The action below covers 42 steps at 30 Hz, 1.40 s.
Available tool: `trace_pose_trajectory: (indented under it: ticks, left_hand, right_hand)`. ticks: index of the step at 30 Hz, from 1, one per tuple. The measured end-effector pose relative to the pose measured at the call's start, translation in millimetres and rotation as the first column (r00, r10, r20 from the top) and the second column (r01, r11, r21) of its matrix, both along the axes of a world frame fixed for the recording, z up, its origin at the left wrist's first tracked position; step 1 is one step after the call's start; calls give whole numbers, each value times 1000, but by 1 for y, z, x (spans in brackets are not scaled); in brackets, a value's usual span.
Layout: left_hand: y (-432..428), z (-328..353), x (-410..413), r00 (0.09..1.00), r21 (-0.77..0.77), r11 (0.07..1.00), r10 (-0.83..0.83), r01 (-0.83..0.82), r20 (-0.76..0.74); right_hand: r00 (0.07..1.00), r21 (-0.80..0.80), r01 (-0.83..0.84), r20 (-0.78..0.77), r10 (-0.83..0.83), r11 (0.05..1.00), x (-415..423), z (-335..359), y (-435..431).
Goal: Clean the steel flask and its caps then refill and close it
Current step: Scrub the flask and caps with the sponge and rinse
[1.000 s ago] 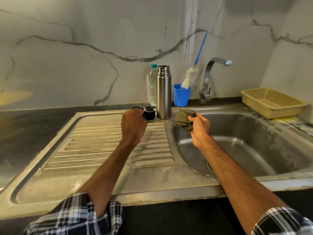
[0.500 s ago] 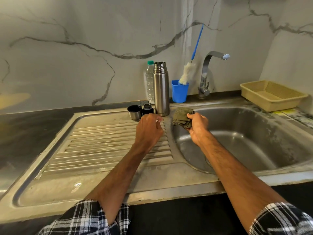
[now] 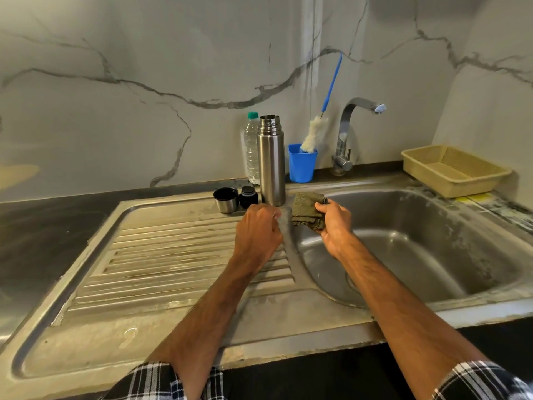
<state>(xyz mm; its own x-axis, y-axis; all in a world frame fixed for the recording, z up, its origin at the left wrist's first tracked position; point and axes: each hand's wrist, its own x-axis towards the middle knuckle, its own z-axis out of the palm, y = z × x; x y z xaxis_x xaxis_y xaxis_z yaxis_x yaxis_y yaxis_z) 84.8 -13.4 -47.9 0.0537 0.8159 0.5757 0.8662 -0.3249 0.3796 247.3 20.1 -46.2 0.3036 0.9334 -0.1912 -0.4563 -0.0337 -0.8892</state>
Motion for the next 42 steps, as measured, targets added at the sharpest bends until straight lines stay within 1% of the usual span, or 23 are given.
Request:
trace_pose_trajectory:
  ticks: [2,5,8,11,14,16,19,20,22,24,26,27,31,34,35,37,38,39,40,42]
  left_hand:
    - [-2,3,1,1000,-5,1000,-8,8,1]
    - [-8,6,-1,1000,-35,999,-11,12,16]
    - [-7,8,-1,999,-62,998,-24,26,37]
    - [-6,17,7,994,-68,997,-35,42,103]
    - [-2,30,26,990,-64,994,-84,92,118]
    - [5,38,45,985,-88,987,-127,138,118]
    - [19,52,83,977,-140,969,-189,202,102]
    - [23,58,98,971,-152,962,-215,228,101]
    - [30,67,124,956,-170,942,-278,290,92]
    - [39,72,152,941,-199,920,-333,339,64]
    - [47,75,179,931,-226,904,-363,364,48]
    - [50,76,189,928,-238,899,-369,369,43]
    - [57,75,229,925,-281,885,-380,372,27]
    - [58,67,258,922,-290,879,-386,379,36]
    - [58,65,268,918,-300,873,-395,386,30]
    - [59,62,284,911,-334,858,-412,391,8]
    - [59,61,291,907,-351,849,-422,396,2]
    - [59,60,296,903,-361,841,-430,403,5]
    - [58,60,300,900,-363,837,-435,410,12]
    - [57,61,303,894,-359,830,-448,426,26]
  right_hand:
    - [1000,-9,6,14,-6,1000,1,0,0]
    - [998,-68,24,66,-20,997,4,-1,-6]
    - [992,-70,70,110,-62,995,9,-3,-8]
    - [965,-69,80,255,-60,994,21,-5,-6]
    - [934,-56,47,358,-24,997,49,9,-4]
    - [870,-20,50,493,-33,999,77,29,-3]
    - [729,48,87,677,-97,995,126,70,0]
    - [657,97,107,740,-144,989,146,85,3]
    - [452,221,147,852,-264,964,180,109,9]
    - [257,342,147,893,-369,928,217,130,17]
    - [138,398,117,901,-412,910,251,143,30]
    - [87,395,118,910,-405,911,266,146,37]
    - [-200,338,139,930,-308,931,311,138,66]
    - [-345,234,148,923,-171,961,324,121,83]
    - [-379,204,149,916,-134,968,327,115,88]
    - [-405,130,180,913,-47,975,330,100,95]
    - [-395,72,212,918,18,975,333,91,98]
    - [-364,5,249,927,89,968,336,82,100]
    - [-307,-55,278,941,143,959,340,75,102]
    - [-178,-114,285,969,169,952,344,68,106]
